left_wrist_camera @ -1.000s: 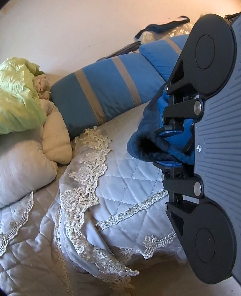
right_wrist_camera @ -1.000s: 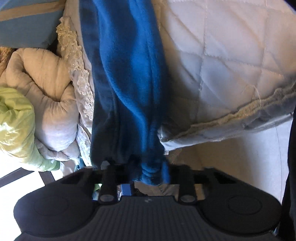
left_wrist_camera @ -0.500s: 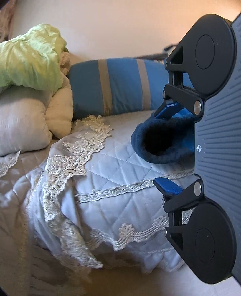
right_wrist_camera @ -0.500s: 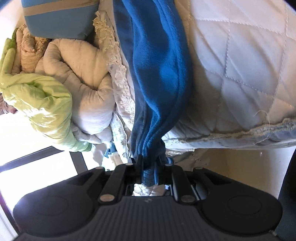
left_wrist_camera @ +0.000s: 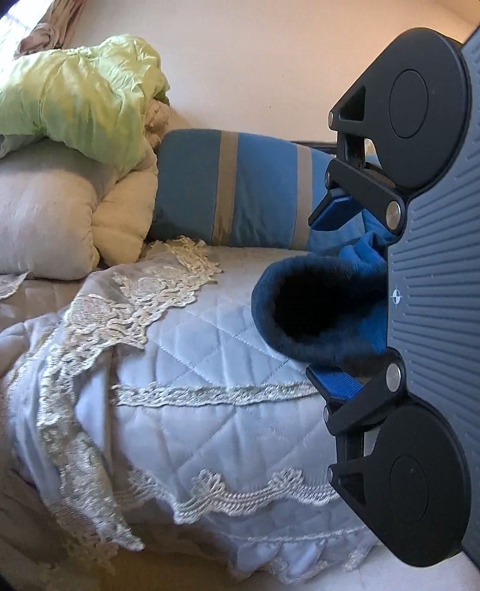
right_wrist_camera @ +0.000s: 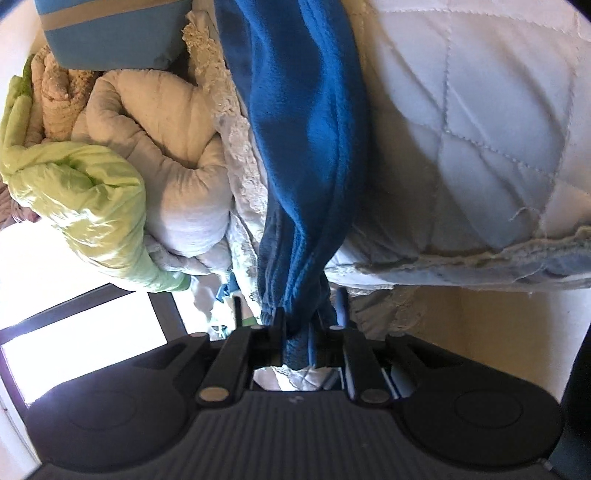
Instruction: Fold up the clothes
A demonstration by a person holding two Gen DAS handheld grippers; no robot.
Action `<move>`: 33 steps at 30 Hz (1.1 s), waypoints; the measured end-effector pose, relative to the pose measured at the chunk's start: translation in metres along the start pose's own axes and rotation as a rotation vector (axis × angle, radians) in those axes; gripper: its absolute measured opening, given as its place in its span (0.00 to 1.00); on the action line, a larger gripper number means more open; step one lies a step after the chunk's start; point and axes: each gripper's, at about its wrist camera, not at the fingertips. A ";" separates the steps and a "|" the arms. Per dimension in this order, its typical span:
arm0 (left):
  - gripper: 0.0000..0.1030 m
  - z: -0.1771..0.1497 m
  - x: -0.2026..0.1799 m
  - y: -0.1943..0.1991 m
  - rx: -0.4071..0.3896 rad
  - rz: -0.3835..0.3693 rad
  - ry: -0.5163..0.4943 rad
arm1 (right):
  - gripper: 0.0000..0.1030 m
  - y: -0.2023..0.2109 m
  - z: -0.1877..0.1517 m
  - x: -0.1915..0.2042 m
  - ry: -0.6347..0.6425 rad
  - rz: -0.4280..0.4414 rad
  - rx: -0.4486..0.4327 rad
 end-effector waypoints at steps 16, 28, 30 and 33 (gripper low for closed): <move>0.16 -0.003 -0.010 0.002 -0.014 0.062 -0.086 | 0.11 0.001 -0.004 -0.002 0.056 -0.019 -0.019; 0.15 0.028 -0.046 0.016 -0.030 0.115 -0.265 | 0.88 0.033 -0.014 0.053 0.302 -0.087 0.008; 0.15 0.036 -0.053 0.015 -0.030 0.131 -0.285 | 0.89 0.050 -0.006 0.066 0.315 -0.086 -0.008; 0.15 0.047 -0.062 0.014 -0.025 0.147 -0.316 | 0.94 0.079 0.011 0.088 0.404 -0.127 -0.072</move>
Point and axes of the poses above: each gripper's, at about its wrist camera, not at the fingertips, and y roughly against the way its jaws point, x to its left, z to its top, and after that the axes turned 6 degrees about z, right-handed
